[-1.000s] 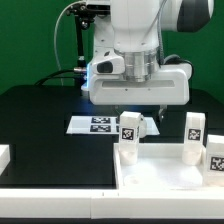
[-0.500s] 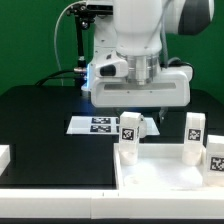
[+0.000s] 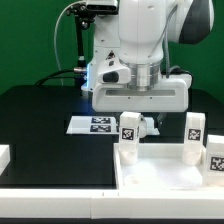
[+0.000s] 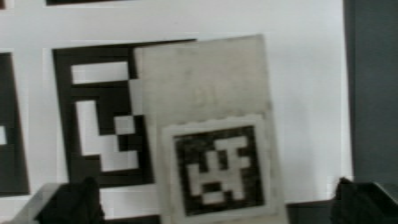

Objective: Assemble square table

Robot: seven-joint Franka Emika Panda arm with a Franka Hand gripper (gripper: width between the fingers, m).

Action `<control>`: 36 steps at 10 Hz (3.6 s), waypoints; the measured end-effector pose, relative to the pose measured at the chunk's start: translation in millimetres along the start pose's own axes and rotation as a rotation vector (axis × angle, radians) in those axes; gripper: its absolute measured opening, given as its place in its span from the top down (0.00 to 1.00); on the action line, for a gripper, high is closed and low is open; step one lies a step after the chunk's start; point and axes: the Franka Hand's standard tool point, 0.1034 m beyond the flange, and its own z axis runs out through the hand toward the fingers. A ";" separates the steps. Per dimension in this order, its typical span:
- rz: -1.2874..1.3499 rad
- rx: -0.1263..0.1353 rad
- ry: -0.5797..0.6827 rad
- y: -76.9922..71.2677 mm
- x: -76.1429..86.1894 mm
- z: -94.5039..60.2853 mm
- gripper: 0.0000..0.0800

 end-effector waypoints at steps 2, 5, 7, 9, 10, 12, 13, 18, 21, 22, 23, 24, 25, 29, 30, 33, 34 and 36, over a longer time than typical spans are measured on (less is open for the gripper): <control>0.001 0.000 0.000 0.2 0.0 0.0 0.37; -0.074 -0.003 -0.005 4.1 0.4 -1.6 0.64; -0.313 0.001 -0.013 36.1 7.4 -16.6 0.64; -0.577 0.019 -0.021 75.6 16.9 -30.6 0.64; -0.684 0.012 -0.003 86.6 21.2 -37.1 0.64; -0.779 0.007 -0.012 88.2 19.2 -35.5 0.64; -0.822 0.003 -0.015 90.2 19.0 -35.5 0.64; -1.508 -0.132 0.019 105.2 55.1 -47.5 0.64; -1.656 -0.150 -0.002 117.1 43.2 -52.1 0.64; -1.771 -0.157 -0.019 123.0 42.8 -52.2 0.64; -1.957 -0.151 -0.040 136.7 44.2 -53.3 0.64; -2.085 -0.146 -0.061 143.5 49.8 -58.4 0.64; -2.220 -0.137 -0.104 145.2 53.3 -58.2 0.64; -2.476 -0.139 -0.192 159.6 50.4 -58.0 0.64; -2.583 -0.126 -0.216 162.8 51.3 -56.2 0.64; -2.736 -0.086 -0.293 156.5 56.5 -48.0 0.64; -2.759 -0.068 -0.324 153.5 59.3 -43.2 0.64; -2.710 -0.033 -0.354 149.5 65.5 -38.0 0.64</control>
Offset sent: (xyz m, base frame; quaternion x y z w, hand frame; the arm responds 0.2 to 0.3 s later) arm 0.0000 0.0000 0.0000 0.0000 0.0000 0.0000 1.0000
